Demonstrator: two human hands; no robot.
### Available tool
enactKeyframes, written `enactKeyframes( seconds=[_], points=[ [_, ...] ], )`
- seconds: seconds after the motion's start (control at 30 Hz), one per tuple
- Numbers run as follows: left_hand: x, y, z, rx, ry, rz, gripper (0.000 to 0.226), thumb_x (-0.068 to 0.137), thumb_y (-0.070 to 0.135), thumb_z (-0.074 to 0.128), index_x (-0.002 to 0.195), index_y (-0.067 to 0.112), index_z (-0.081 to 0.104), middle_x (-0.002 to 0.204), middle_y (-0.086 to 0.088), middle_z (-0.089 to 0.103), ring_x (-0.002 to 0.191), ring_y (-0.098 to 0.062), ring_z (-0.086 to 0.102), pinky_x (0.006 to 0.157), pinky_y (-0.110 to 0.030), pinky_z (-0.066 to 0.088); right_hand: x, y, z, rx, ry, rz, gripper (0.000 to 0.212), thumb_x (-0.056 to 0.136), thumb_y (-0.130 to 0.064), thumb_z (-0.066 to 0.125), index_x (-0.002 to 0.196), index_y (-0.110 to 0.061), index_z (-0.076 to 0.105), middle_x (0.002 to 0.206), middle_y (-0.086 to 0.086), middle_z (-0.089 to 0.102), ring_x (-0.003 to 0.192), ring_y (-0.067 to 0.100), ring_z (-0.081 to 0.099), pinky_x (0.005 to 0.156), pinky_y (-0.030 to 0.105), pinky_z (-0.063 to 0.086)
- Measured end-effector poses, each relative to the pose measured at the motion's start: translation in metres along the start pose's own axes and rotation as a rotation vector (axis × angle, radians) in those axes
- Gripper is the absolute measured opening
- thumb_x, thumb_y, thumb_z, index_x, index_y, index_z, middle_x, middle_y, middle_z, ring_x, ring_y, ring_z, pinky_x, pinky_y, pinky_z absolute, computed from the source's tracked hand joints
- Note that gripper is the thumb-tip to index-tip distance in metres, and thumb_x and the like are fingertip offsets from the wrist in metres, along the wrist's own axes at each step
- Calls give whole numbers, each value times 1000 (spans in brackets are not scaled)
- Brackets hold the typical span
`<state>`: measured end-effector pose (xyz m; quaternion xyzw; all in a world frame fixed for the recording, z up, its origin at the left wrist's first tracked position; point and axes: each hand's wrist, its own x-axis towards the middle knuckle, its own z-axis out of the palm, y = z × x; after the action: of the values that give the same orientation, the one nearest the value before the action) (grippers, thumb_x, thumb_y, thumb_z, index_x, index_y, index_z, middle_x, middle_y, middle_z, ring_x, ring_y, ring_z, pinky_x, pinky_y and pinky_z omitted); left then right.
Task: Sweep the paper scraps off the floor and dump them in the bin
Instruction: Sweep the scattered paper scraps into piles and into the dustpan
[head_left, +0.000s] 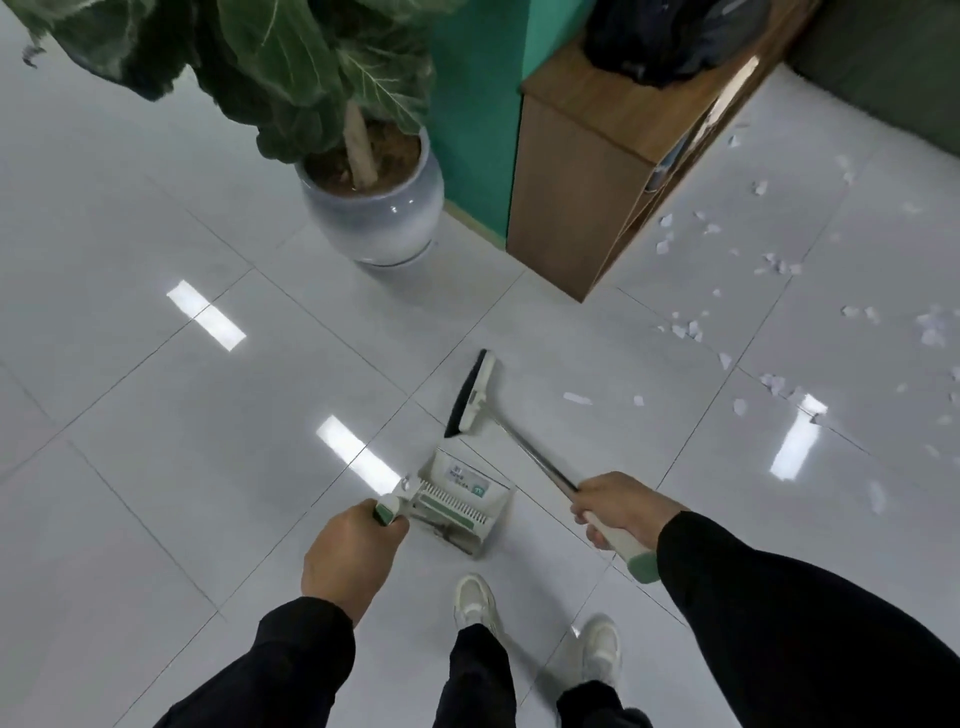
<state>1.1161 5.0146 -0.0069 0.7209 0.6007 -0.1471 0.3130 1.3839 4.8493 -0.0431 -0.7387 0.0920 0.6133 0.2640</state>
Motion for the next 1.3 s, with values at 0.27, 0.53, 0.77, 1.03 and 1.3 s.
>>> enactKeyframes(
  seconds=[0.27,0.53,0.77,1.03,1.3],
  points=[
    [12,83,19,97,-103,160,31,92,43,53,73,18,54,63,3,59,57,-20,52,56,-30,41,-19,49,-95,162,166,89,9,89,6,55,83,0,58,77,18,56,45,19,44,42,19,38],
    [3,207,74,174,-95,334,36,96,46,49,72,19,50,66,2,57,60,-20,50,55,-30,35,-36,110,-221,221,266,143,8,92,3,55,98,6,59,81,19,58,48,21,48,42,20,41],
    [1,268,98,189,-81,360,41,99,46,56,71,16,52,60,3,53,54,-19,47,52,-30,33,-57,150,-309,170,386,101,7,84,4,54,82,5,61,68,14,55,41,20,46,45,23,38],
    [-15,352,113,163,-17,387,55,95,66,41,71,18,54,59,5,54,54,-20,52,53,-30,40,-71,85,-376,267,349,-101,3,85,2,55,83,1,57,74,15,54,46,21,46,46,23,39],
    [13,426,102,150,10,367,56,90,71,48,72,18,58,63,0,60,59,-21,54,55,-31,39,-13,-27,-388,311,217,-138,6,86,2,54,85,-2,57,78,16,53,48,20,43,44,21,39]
  ],
)
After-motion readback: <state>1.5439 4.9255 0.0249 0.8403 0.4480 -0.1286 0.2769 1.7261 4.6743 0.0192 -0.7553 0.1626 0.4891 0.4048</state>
